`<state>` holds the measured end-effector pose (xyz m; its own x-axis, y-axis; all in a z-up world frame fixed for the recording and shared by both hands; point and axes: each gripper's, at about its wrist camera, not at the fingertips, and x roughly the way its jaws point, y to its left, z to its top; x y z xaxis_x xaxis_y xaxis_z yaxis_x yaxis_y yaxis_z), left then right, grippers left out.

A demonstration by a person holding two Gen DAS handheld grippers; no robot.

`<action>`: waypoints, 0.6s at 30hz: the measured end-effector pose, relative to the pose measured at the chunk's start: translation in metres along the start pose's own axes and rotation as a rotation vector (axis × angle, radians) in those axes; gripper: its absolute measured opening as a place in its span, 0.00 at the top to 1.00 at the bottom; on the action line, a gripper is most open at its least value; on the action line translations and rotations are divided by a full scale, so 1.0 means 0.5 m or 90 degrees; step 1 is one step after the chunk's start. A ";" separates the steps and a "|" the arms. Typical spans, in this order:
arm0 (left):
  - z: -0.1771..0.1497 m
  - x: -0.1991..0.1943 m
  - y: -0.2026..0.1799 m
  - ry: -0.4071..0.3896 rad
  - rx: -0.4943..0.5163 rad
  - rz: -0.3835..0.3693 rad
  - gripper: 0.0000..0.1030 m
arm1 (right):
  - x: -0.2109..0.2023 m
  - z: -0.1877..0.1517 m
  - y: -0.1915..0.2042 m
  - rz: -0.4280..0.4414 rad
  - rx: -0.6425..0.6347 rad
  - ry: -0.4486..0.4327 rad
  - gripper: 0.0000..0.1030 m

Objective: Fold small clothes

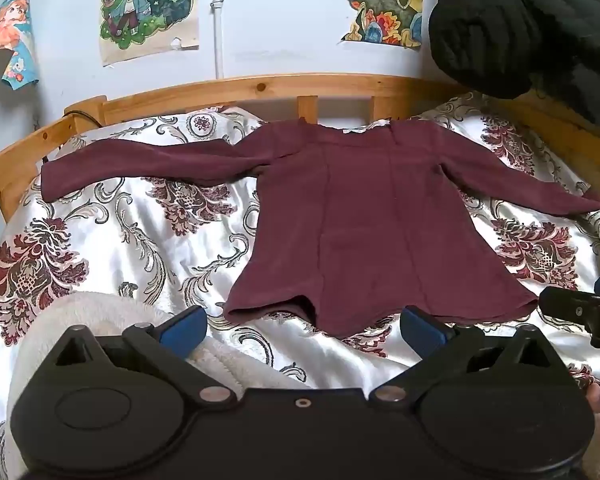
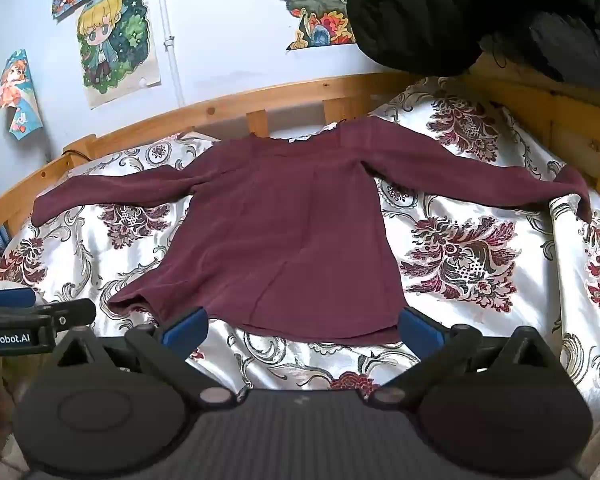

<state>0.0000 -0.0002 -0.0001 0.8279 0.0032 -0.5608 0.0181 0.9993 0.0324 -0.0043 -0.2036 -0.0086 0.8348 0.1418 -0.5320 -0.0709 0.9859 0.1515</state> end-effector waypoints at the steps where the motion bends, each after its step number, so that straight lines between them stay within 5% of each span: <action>1: 0.000 0.000 0.000 0.000 0.000 0.000 0.01 | 0.000 0.000 0.001 -0.003 -0.005 -0.001 0.00; 18: 0.000 0.000 0.000 0.002 0.000 -0.001 0.01 | 0.000 -0.002 0.002 -0.002 -0.003 0.002 0.00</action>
<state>0.0000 -0.0002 -0.0002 0.8257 0.0012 -0.5640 0.0197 0.9993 0.0310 -0.0048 -0.2023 -0.0093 0.8333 0.1386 -0.5352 -0.0701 0.9868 0.1463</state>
